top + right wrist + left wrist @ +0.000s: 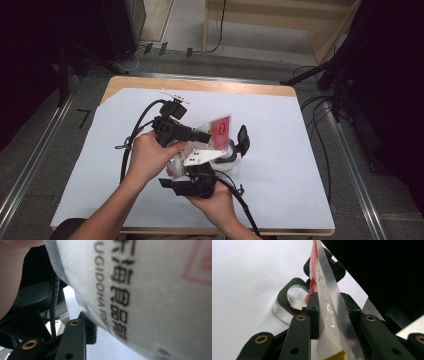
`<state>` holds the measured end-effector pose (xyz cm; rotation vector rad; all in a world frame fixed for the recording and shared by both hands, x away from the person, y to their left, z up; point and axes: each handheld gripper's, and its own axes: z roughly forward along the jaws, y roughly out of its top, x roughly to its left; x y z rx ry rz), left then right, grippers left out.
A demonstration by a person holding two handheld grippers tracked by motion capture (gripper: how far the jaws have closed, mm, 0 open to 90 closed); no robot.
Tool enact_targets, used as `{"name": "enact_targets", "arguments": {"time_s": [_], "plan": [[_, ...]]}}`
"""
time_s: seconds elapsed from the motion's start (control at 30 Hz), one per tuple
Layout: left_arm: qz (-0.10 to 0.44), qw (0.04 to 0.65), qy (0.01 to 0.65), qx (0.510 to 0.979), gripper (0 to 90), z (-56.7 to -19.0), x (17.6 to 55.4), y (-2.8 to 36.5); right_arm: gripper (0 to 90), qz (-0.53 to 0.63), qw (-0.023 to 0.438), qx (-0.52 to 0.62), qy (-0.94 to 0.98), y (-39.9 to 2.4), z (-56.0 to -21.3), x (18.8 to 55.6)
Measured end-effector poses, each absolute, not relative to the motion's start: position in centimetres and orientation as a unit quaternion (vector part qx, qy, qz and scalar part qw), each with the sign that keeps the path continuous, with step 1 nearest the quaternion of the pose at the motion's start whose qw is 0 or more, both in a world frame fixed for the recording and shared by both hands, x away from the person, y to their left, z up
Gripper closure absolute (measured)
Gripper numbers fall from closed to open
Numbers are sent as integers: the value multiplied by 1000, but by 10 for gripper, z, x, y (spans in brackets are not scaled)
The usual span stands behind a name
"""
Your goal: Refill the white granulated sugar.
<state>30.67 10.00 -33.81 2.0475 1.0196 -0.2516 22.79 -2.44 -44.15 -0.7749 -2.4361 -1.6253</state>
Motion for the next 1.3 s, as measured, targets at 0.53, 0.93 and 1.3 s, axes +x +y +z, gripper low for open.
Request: {"name": "enact_targets", "arguments": {"time_s": [0.53, 0.93, 1.3], "plan": [[-103, 403, 409, 812, 720, -335, 312, 101, 626, -531, 54, -248, -809, -26, -436, 228], [-101, 389, 426, 811, 739, -332, 318, 101, 626, -540, 61, -254, -800, -22, -435, 233], [-100, 396, 420, 810, 752, -332, 320, 102, 623, -541, 56, -253, -800, -22, -434, 236]]}}
